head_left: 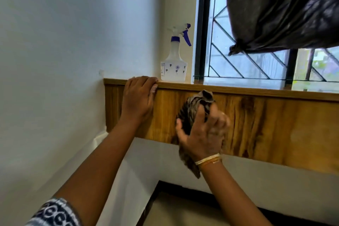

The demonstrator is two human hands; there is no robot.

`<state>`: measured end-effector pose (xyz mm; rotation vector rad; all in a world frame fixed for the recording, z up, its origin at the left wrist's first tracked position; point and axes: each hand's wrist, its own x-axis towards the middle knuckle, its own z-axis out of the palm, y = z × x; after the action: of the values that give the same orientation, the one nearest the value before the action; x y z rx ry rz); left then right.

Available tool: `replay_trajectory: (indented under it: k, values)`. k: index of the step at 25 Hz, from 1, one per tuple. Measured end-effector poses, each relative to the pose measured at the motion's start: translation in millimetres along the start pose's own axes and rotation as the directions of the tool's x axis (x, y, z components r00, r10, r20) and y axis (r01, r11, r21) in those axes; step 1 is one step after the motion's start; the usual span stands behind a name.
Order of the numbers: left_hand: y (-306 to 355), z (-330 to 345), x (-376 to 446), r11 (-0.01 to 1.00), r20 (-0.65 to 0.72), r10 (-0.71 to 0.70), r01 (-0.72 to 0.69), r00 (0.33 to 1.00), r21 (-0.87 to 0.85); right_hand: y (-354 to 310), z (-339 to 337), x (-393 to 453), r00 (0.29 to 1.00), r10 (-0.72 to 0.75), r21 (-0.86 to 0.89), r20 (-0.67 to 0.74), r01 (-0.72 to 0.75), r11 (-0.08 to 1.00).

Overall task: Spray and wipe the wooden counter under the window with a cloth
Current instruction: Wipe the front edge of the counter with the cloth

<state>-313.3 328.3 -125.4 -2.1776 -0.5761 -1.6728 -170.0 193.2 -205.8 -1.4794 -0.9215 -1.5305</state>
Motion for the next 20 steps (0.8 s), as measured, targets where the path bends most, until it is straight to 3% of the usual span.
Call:
replay_trajectory:
  k: [4,7,8,10,12,14,17,20]
  values:
    - [-5,-8,-1,0.999,0.112,0.036,-0.037,0.993,0.003,-12,10,6,0.955,-0.28,0.072,0.096,0.274,0.959]
    - [-12,-18,-4,0.995,0.184,0.058,-0.071,0.981,0.067,41,-14,20,0.963,-0.271,0.048,0.007,0.27,0.962]
    - [-15,-18,-14,0.994,0.186,0.029,-0.048,0.982,0.099,71,-23,17,0.983,-0.179,0.042,-0.031,0.18,0.983]
    - [-26,-16,-47,0.99,0.218,-0.112,0.091,0.969,0.106,123,-38,2,0.985,0.165,0.07,-0.054,-0.161,0.984]
    - [-40,-19,-79,0.976,0.277,-0.215,0.194,0.936,0.101,134,-41,-8,0.878,0.469,0.046,-0.097,-0.467,0.883]
    - [-55,-21,-93,0.963,0.31,-0.268,0.245,0.912,0.113,112,-31,-7,0.83,0.544,-0.015,-0.122,-0.549,0.835]
    - [-52,-16,-99,0.922,0.286,-0.373,0.387,0.882,0.009,48,-14,6,0.952,0.295,-0.025,-0.082,-0.298,0.954]
    - [-42,-9,-113,0.879,0.236,-0.439,0.469,0.867,-0.085,-22,11,18,0.994,0.04,0.085,0.097,-0.048,0.995]
